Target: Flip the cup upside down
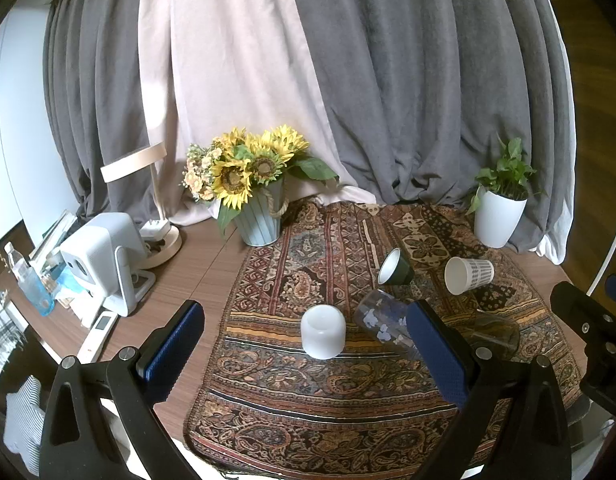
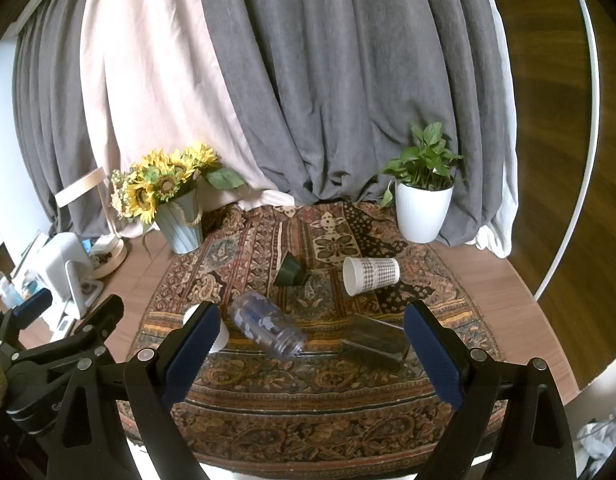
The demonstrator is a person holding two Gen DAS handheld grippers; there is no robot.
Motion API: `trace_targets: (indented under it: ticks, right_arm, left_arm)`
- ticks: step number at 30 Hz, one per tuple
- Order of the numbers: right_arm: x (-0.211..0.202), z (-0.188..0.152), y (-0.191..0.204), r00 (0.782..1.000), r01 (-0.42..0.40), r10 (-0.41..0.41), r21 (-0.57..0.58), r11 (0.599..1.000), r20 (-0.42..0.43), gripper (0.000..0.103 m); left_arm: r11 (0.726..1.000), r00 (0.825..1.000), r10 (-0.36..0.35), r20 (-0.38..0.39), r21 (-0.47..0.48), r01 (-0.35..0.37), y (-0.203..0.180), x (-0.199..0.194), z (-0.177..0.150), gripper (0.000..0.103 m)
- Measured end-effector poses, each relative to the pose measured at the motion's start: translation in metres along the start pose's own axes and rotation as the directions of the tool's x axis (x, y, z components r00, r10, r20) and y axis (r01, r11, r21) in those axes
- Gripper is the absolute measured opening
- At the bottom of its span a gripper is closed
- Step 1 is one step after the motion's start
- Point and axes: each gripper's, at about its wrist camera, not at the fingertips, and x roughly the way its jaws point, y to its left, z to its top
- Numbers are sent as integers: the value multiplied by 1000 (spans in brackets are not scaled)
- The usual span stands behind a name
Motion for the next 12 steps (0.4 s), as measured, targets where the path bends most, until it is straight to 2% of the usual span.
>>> trace_targets:
  ticks: [12]
  right_arm:
    - [0, 0, 0, 1000, -1, 1, 0, 1000, -4, 93]
  left_arm:
    - [1000, 1000, -9, -4, -3, 9, 0, 0, -1, 103]
